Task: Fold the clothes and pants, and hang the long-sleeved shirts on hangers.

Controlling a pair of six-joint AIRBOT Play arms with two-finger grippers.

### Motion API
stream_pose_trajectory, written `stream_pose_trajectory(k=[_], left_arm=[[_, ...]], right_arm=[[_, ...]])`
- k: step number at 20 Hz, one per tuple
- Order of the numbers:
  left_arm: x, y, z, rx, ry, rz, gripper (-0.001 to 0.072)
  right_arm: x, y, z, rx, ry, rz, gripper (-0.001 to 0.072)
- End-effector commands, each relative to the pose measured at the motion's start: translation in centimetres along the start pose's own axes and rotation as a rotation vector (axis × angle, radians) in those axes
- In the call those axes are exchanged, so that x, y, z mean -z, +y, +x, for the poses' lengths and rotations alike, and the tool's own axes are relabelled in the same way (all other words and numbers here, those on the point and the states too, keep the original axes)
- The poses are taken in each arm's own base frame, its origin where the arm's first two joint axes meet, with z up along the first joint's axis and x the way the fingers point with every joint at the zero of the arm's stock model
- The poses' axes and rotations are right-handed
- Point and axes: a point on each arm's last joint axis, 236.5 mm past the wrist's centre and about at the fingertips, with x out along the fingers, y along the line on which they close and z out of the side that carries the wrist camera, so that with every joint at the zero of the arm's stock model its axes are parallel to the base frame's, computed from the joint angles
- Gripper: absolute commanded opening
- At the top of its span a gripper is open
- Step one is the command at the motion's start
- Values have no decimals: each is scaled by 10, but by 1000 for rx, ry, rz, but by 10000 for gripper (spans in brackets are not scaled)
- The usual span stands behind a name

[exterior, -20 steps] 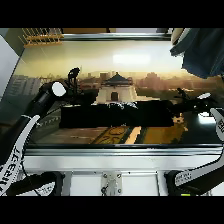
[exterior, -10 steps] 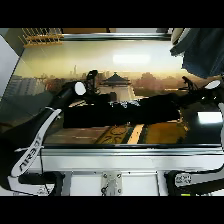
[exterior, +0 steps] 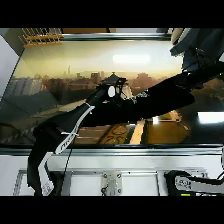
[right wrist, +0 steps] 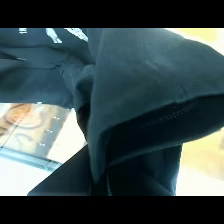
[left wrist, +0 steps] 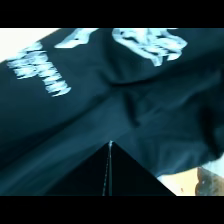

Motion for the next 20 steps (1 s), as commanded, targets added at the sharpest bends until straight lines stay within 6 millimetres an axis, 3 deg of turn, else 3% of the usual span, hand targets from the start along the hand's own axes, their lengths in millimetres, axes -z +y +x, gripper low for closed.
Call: stream_pose_trajectory(k=[1,7,10,12,16,20], left_arm=[[4,-19,25,11,44,47,4],[6,-19,32,7,61,54,5],[-5,-12,14,7,40,38,4],[-25,0,-14,1,-12,22,4],[-74,48,-101,-66,-175,-13,5],[-100,106,-195,-126,-310,-84,5]], right_arm=[[-7,37,-17,21,-30,-55,12],[-11,79,-24,-4,-62,-137,12],[-8,92,-22,-14,-55,-154,12],[-7,102,-19,-23,-51,-153,12],[-8,132,-13,-55,-74,-154,12],[-6,189,0,-138,-101,-179,12]])
